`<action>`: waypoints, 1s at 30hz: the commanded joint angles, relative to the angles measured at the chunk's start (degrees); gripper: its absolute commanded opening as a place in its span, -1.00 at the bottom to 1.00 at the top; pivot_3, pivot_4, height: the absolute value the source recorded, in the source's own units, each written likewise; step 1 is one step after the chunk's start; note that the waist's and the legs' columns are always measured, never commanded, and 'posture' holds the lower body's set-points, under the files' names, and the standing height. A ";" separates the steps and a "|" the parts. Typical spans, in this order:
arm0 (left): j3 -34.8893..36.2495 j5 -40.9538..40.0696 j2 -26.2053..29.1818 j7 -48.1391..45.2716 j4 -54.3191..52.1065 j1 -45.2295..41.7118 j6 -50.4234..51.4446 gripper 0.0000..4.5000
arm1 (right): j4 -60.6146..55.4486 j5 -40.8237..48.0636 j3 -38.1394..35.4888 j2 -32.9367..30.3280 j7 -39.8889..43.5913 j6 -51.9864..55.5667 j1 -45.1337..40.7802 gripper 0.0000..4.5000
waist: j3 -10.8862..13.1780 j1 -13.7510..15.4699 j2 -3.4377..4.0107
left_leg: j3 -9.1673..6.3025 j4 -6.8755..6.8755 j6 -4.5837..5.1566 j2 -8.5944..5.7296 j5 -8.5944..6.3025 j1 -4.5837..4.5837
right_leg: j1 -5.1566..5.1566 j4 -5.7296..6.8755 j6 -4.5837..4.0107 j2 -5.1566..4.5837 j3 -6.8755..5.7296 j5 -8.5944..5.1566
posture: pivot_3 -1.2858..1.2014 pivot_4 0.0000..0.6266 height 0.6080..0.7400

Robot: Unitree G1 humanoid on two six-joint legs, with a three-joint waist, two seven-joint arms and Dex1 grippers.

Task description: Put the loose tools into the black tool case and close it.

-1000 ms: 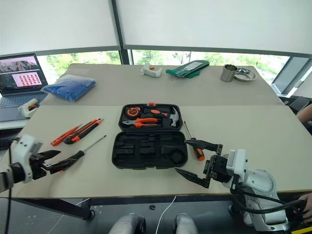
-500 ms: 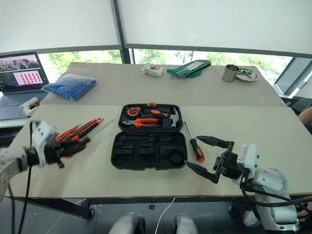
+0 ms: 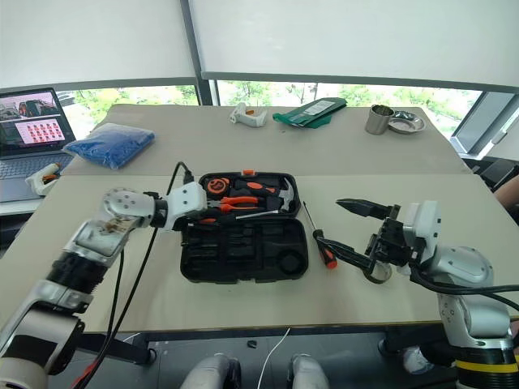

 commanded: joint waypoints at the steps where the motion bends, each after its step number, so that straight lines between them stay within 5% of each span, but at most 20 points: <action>1: -0.48 3.70 -0.49 -0.01 3.47 -2.38 -5.20 -0.62 | -2.94 0.31 -1.05 0.52 -0.69 0.15 0.36 1.00 | 0.00 0.01 0.00 | -0.01 0.06 0.00 0.00 0.00 -0.10 | -0.07 0.01 0.00 0.00 0.00 0.00 | 0.03 -0.52 1.00; 10: -1.29 7.83 -2.07 -2.56 8.79 -4.32 -10.08 -0.62 | -5.02 -0.27 -1.61 2.61 -1.60 -0.65 3.84 1.00 | 0.00 0.40 0.00 | -0.22 0.88 0.23 0.04 -0.13 -0.35 | 0.02 0.24 -0.16 -0.07 0.09 -0.11 | 0.03 -0.52 1.00; 12: -0.28 7.43 -2.34 -2.06 8.61 -4.01 -10.76 -0.18 | -5.14 -0.29 -1.59 2.68 -1.65 -0.55 3.93 1.00 | 0.00 0.36 0.00 | -0.24 0.89 0.24 0.04 -0.12 -0.33 | 0.03 0.24 -0.16 -0.09 0.11 -0.10 | 0.03 -0.52 1.00; 16: 4.42 1.77 -5.58 -0.44 6.91 -3.25 -11.04 0.36 | -5.26 -0.18 -1.27 2.78 -1.82 -0.19 4.21 1.00 | 0.00 0.53 0.01 | -0.29 0.89 0.24 0.04 -0.12 -0.30 | 0.02 0.37 -0.17 -0.09 0.12 -0.10 | 0.03 -0.52 1.00; 22: 9.40 -3.43 -8.22 1.16 2.54 -0.39 -6.25 0.36 | -6.14 1.88 -1.54 3.45 -3.53 2.05 4.34 1.00 | 0.00 0.27 0.01 | -0.32 0.96 0.25 0.02 -0.11 -0.33 | -0.02 0.53 0.06 -0.08 0.13 0.01 | 0.03 -0.52 1.00; 30: 6.87 0.81 -9.22 5.39 3.77 2.62 -0.64 -0.97 | -5.51 0.98 -1.09 4.73 -3.61 1.82 3.96 1.00 | 0.00 0.07 0.01 | -0.34 0.99 0.22 0.04 -0.09 -0.23 | 0.00 0.69 0.02 -0.03 0.16 -0.01 | 0.03 -0.52 1.00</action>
